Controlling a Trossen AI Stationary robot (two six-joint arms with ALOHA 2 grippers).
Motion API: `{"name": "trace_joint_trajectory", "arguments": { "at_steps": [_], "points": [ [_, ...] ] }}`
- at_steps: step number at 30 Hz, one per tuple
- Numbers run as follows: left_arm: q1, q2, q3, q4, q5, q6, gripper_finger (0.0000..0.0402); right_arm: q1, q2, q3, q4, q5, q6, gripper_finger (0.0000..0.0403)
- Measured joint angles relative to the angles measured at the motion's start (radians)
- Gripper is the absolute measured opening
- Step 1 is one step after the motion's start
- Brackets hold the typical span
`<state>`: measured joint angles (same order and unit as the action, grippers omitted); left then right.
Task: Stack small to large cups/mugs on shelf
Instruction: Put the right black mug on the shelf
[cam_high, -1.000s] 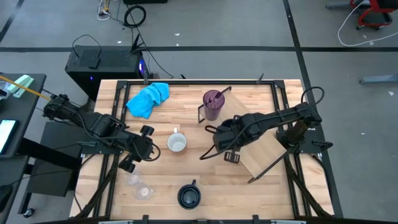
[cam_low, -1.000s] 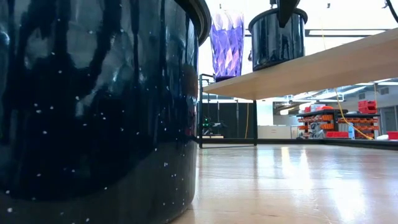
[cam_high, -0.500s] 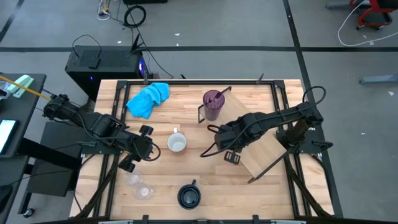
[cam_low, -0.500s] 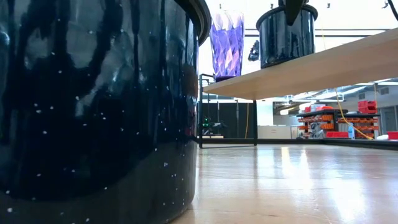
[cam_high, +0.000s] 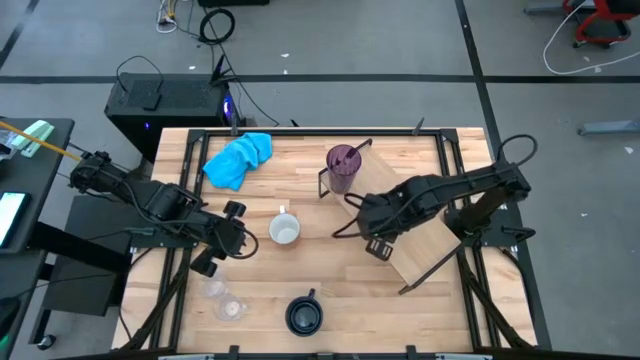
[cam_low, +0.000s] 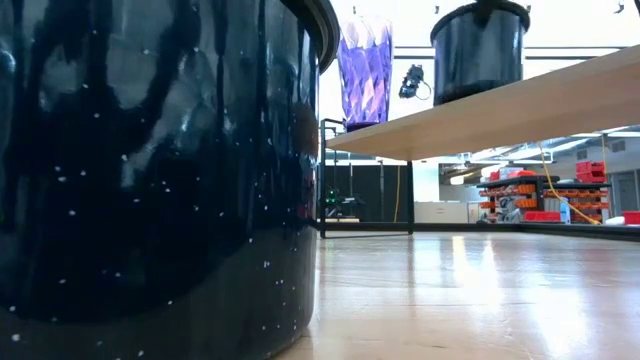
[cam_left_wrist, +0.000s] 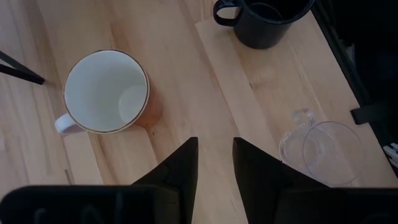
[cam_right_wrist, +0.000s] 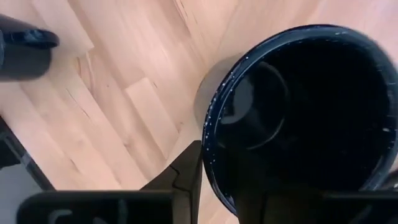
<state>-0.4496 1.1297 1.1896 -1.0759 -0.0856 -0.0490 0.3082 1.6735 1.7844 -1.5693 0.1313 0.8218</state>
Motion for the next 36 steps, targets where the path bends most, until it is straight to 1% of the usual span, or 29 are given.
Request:
{"name": "trace_joint_trajectory", "arguments": {
  "at_steps": [5, 8, 17, 22, 26, 30, 36],
  "points": [
    [0.000, 0.000, 0.000, 0.000, 0.000, 0.001, 0.0107, 0.016, -0.028, -0.108, -0.004, -0.025, 0.040, 0.0077],
    [0.000, 0.000, 0.000, 0.001, 0.000, 0.007, 0.0107, 0.017, -0.028, -0.136, 0.005, -0.052, 0.041, 0.0077],
    [0.000, 0.000, 0.000, 0.002, 0.000, 0.008, 0.0107, 0.016, -0.028, -0.121, 0.028, -0.076, 0.041, 0.0077],
    [0.000, 0.000, 0.000, 0.001, 0.000, 0.008, 0.0107, 0.016, -0.028, -0.116, 0.035, -0.129, 0.110, 0.0071],
    [0.000, 0.000, 0.000, 0.001, 0.000, 0.007, 0.0107, 0.016, -0.028, -0.116, 0.042, -0.141, 0.176, 0.0062],
    [0.000, 0.000, 0.000, 0.001, 0.000, 0.007, 0.0107, 0.016, -0.028, -0.116, 0.082, -0.163, 0.201, 0.0057],
    [0.000, 0.000, 0.000, -0.001, 0.000, -0.007, 0.0107, 0.028, -0.028, -0.116, 0.053, -0.177, 0.223, 0.0059]
  ]
}}
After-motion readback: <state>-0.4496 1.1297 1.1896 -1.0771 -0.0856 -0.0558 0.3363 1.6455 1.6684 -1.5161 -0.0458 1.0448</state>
